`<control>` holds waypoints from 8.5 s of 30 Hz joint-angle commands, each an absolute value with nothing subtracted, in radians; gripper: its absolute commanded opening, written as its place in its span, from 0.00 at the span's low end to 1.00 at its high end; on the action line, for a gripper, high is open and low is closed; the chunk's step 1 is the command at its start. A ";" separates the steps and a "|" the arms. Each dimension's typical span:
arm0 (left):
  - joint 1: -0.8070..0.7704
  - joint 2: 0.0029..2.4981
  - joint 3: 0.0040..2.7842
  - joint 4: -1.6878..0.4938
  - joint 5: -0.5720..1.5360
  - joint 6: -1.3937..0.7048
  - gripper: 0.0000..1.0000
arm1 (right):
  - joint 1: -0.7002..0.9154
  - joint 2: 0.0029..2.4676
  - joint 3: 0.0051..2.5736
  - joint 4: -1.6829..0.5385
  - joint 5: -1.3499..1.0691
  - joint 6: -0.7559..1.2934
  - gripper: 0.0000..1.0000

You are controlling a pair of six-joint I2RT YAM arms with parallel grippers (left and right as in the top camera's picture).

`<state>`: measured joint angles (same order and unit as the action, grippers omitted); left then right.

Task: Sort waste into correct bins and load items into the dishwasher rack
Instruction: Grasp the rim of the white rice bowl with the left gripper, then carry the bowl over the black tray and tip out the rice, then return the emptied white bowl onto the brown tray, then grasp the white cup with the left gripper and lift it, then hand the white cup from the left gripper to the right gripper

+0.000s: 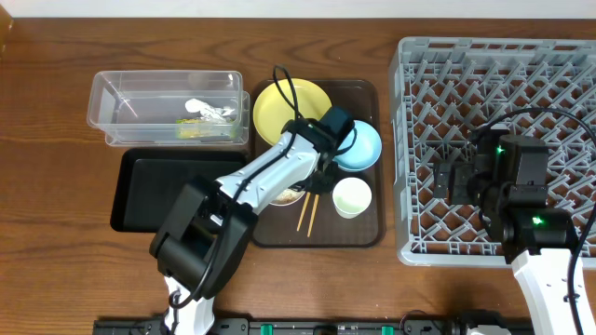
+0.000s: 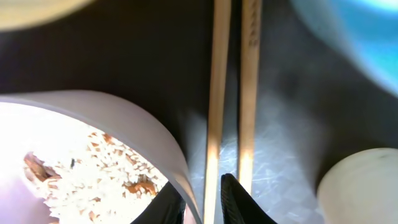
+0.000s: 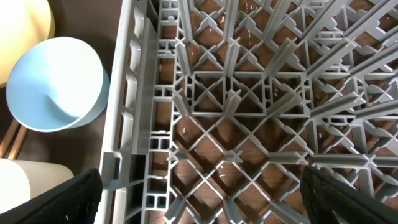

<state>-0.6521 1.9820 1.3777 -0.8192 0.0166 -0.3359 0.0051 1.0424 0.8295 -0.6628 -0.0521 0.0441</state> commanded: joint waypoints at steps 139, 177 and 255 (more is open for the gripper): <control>-0.358 1.728 1.234 -0.805 0.425 -0.007 0.07 | 0.020 1.040 0.849 -0.663 -0.053 0.051 0.99; -0.679 1.790 1.261 -0.670 0.273 -0.148 0.59 | 0.020 1.040 0.849 -0.675 -0.054 0.051 0.99; -0.265 1.780 1.277 -0.303 1.127 -0.456 0.44 | 0.082 1.374 0.849 0.145 -1.102 0.027 0.35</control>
